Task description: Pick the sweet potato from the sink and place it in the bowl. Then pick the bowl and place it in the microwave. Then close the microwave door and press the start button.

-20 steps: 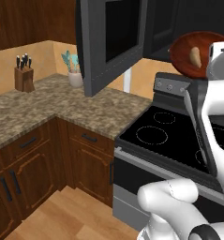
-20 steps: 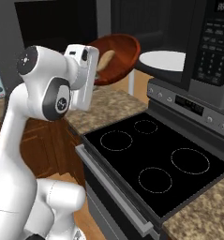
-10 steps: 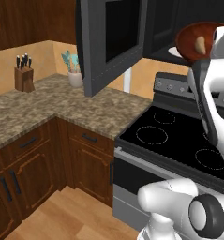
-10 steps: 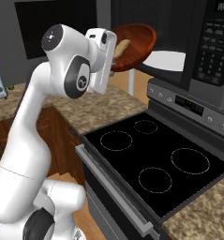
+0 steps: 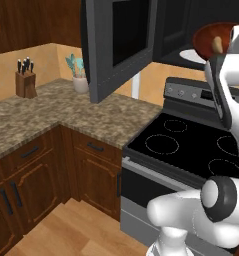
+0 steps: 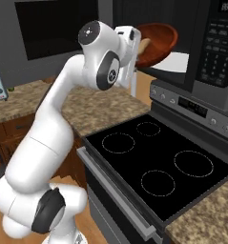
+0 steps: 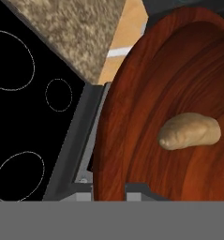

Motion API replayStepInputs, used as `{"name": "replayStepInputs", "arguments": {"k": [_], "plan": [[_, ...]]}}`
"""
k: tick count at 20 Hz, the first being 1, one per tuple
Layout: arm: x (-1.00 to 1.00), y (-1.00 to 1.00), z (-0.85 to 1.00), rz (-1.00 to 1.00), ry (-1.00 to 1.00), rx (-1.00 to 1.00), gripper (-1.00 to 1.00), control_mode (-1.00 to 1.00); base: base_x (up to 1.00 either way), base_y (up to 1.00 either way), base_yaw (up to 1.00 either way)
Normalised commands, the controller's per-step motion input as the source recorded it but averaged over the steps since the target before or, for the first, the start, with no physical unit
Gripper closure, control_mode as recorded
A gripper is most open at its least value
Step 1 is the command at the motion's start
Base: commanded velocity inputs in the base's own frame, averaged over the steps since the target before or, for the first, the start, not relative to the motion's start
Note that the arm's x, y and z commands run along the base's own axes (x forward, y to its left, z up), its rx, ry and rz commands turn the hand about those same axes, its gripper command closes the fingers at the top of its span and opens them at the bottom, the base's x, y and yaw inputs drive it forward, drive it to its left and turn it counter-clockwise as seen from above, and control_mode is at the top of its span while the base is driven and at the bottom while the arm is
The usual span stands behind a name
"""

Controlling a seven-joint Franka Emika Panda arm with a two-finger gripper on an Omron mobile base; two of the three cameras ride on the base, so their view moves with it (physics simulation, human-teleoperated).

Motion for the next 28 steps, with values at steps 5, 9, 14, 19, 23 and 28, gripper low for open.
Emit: {"name": "replayStepInputs", "arguments": {"k": [5, 9, 14, 19, 23, 28], "plan": [[0.62, -0.23, 0.00, 0.00, 0.08, 0.04, 1.00, -1.00, 0.00, 0.00, 0.00], [0.52, -0.21, 0.00, 0.00, 0.02, 0.06, 1.00, -1.00, 0.00, 0.00, 0.00], [0.48, -0.18, 0.00, 0.00, 0.05, 0.01, 1.00, -1.00, 0.00, 0.00, 0.00], [0.40, -0.21, -0.12, 0.00, 0.06, 0.00, 1.00, -1.00, 0.00, 0.00, 0.00], [0.20, -0.36, -0.30, 0.01, 0.00, 0.00, 1.00, -1.00, 0.00, 0.00, 0.00], [0.22, -0.20, -0.23, 0.00, 0.00, 0.00, 1.00, -1.00, 0.00, 0.00, 0.00]]}}
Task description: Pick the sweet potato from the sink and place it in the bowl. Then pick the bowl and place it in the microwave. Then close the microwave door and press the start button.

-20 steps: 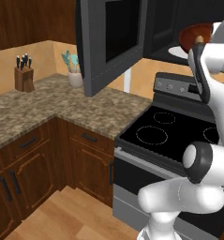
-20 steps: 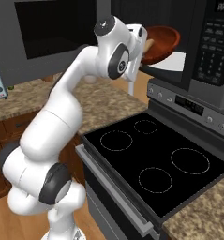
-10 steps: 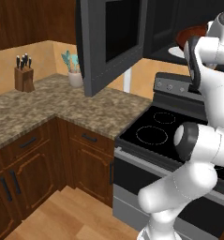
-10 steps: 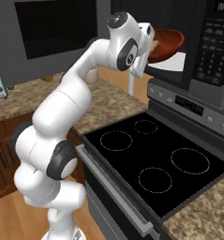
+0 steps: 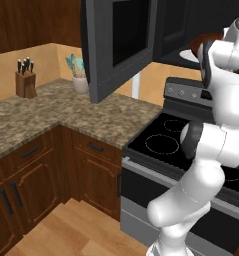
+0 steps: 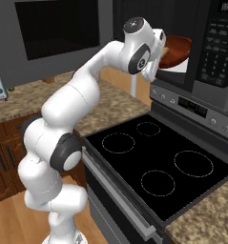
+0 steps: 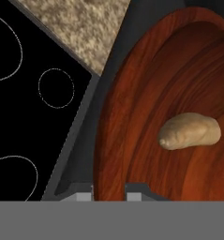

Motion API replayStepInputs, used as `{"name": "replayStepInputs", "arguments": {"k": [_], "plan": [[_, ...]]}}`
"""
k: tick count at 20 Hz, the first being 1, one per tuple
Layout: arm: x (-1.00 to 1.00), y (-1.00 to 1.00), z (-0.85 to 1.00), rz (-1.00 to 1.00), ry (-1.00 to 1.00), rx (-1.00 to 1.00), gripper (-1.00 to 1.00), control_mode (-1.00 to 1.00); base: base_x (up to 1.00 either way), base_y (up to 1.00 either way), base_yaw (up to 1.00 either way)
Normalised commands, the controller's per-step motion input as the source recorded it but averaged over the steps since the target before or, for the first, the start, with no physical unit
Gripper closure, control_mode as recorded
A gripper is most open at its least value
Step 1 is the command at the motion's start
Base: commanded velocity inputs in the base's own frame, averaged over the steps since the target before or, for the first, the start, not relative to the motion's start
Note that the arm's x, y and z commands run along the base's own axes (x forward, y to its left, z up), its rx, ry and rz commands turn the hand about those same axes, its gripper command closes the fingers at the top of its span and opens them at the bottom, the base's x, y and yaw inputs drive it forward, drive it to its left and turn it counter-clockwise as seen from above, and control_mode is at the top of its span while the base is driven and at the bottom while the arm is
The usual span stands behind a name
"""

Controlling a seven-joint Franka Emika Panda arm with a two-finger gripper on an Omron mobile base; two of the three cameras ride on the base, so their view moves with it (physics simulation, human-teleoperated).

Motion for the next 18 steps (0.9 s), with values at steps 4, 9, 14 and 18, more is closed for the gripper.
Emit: {"name": "replayStepInputs", "arguments": {"k": [4, 9, 14, 18], "plan": [[0.34, -0.13, -0.11, 0.00, 0.00, 0.00, 1.00, -1.00, 0.00, 0.00, 0.00], [0.42, -0.10, -0.01, 0.00, 0.01, 0.00, 1.00, -1.00, 0.00, 0.00, 0.00], [0.17, 0.07, -0.18, 0.00, -0.03, 0.00, -1.00, -1.00, 0.00, 0.00, 0.00], [0.00, 0.32, 0.00, 0.02, -0.23, 0.00, -1.00, -1.00, 0.00, 0.00, 0.00]]}}
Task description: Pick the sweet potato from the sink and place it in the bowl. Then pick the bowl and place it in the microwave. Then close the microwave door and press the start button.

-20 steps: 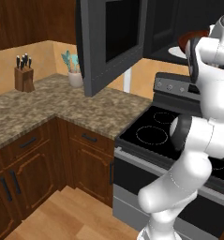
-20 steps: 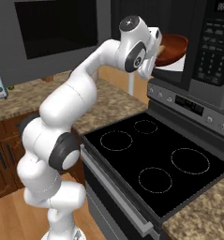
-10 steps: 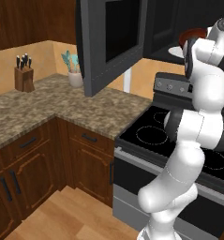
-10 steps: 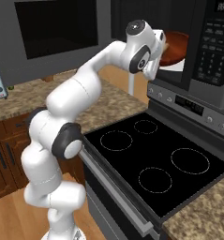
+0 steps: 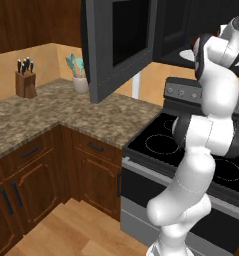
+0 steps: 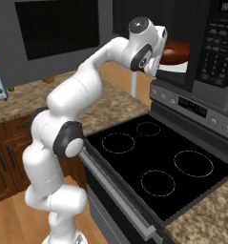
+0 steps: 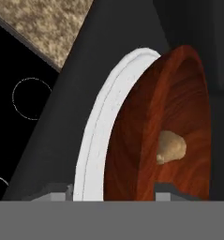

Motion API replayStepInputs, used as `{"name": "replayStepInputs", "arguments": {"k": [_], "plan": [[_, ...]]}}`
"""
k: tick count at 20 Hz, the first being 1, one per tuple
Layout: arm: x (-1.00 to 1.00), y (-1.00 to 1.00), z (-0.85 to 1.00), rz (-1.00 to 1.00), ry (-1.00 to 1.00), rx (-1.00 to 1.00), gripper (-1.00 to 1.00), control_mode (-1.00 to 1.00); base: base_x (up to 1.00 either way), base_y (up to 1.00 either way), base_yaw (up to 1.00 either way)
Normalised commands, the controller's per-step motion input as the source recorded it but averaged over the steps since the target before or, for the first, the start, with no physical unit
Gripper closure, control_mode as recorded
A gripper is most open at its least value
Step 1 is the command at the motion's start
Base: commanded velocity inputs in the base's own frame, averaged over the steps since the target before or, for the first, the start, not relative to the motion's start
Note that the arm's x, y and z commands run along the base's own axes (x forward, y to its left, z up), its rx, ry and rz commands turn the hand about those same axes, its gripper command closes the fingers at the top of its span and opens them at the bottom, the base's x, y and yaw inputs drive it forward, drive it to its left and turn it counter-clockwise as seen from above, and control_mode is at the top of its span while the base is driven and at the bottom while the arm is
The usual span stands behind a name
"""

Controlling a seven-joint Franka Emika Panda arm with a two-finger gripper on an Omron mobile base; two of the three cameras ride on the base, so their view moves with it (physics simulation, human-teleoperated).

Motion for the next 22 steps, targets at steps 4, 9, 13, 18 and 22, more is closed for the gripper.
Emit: {"name": "replayStepInputs", "arguments": {"k": [4, 9, 13, 18, 22], "plan": [[-0.45, 0.70, 0.00, 0.10, -0.46, -0.07, -1.00, -1.00, 0.00, 0.00, 0.00], [-1.00, 0.79, 0.04, 0.05, -0.33, -0.08, -1.00, -1.00, 0.00, 0.00, 0.00], [-1.00, 0.74, 0.14, 0.02, -0.04, -0.02, -1.00, -1.00, 0.00, 0.00, 0.00], [-1.00, 0.26, 0.30, 0.00, -0.08, 0.00, -1.00, -1.00, 0.00, 0.00, 0.00], [-1.00, 0.36, 0.13, 0.00, 0.00, 0.00, -1.00, -1.00, 0.00, 0.00, 0.00]]}}
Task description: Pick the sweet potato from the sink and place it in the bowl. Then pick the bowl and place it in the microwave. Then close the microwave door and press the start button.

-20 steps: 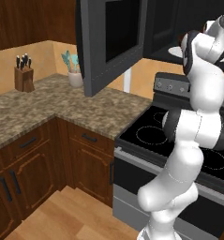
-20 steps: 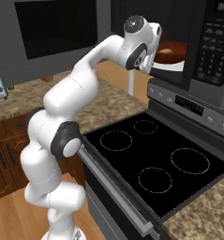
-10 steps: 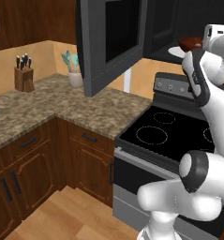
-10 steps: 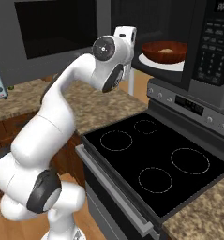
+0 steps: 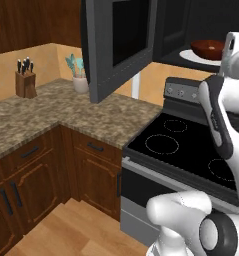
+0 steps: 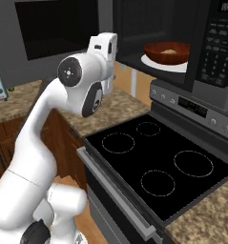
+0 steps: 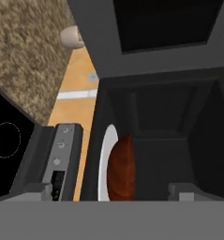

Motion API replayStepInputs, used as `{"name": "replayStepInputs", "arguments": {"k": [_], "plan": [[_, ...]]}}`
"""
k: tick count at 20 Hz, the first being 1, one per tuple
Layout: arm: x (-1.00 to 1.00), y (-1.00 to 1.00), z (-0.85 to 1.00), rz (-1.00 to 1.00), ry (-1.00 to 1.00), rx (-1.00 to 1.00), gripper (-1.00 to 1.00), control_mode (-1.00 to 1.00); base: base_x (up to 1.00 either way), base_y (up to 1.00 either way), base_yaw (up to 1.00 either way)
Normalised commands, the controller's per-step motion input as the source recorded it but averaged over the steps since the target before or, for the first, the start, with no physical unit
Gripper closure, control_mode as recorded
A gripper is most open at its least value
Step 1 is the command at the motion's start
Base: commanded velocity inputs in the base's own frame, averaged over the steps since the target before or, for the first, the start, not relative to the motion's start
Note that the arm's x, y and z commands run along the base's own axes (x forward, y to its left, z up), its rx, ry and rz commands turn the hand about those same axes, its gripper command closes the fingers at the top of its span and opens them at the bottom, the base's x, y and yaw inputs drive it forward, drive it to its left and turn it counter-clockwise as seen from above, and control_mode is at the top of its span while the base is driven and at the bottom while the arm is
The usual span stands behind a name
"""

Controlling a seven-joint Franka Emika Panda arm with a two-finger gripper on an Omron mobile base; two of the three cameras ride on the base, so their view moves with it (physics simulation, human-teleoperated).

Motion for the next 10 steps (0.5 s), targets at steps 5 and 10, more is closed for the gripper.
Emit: {"name": "replayStepInputs", "arguments": {"k": [5, 10], "plan": [[-1.00, 0.53, 0.06, 0.00, 0.01, 0.00, -1.00, -1.00, 0.00, 0.00, 0.00], [-0.99, 0.74, 0.01, 0.00, 0.09, 0.00, -1.00, -1.00, 0.00, 0.00, 0.00]]}}
